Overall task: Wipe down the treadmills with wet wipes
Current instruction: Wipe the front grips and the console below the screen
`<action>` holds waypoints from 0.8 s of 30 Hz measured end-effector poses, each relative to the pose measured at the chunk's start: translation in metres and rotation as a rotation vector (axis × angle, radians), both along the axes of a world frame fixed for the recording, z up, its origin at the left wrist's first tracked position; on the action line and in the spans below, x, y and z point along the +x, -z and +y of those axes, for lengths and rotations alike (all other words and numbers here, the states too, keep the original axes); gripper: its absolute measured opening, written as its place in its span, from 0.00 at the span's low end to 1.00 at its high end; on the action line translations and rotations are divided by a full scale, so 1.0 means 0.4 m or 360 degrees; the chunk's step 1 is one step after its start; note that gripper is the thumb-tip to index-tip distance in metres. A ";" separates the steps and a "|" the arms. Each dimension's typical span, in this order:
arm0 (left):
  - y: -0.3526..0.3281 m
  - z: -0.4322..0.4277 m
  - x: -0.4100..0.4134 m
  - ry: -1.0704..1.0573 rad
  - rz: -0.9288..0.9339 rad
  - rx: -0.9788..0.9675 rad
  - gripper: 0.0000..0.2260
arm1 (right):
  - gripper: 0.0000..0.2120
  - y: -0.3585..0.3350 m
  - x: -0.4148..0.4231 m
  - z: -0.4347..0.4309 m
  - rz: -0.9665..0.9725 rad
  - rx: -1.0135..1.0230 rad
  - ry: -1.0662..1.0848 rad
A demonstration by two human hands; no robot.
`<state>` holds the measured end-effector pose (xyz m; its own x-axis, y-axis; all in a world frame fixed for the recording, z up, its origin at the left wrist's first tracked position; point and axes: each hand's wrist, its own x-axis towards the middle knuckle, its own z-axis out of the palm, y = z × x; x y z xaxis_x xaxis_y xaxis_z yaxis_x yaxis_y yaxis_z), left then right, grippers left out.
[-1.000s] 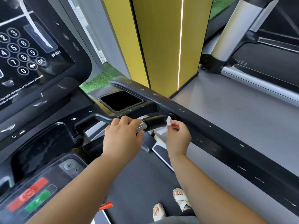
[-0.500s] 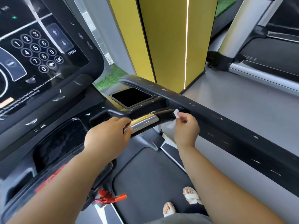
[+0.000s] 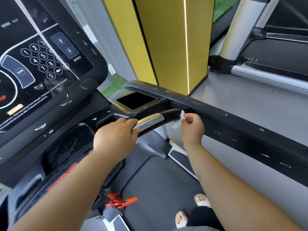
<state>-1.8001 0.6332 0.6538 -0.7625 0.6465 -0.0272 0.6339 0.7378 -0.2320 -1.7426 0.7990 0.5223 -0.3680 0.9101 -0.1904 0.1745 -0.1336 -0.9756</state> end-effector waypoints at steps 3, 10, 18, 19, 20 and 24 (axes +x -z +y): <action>0.008 -0.001 0.002 0.0025 0.0048 -0.0016 0.18 | 0.05 -0.018 -0.007 -0.053 0.0074 0.0055 -0.0039; 0.014 -0.003 -0.003 0.0026 0.0044 0.0024 0.18 | 0.13 -0.033 0.027 -0.124 0.0354 0.0225 -0.0301; 0.009 0.002 0.000 -0.0004 0.0039 0.0063 0.17 | 0.08 0.060 -0.004 0.045 0.0124 -0.0444 0.0223; 0.008 0.003 0.002 -0.0014 0.0047 0.0065 0.17 | 0.08 0.056 -0.015 0.047 0.0143 -0.0485 0.0240; 0.008 0.005 0.004 -0.0023 0.0052 0.0066 0.17 | 0.09 0.051 -0.023 0.044 0.0143 -0.0515 0.0256; 0.006 0.014 0.003 -0.0064 0.0040 0.0084 0.17 | 0.12 0.034 -0.026 0.004 0.0147 -0.0463 0.0125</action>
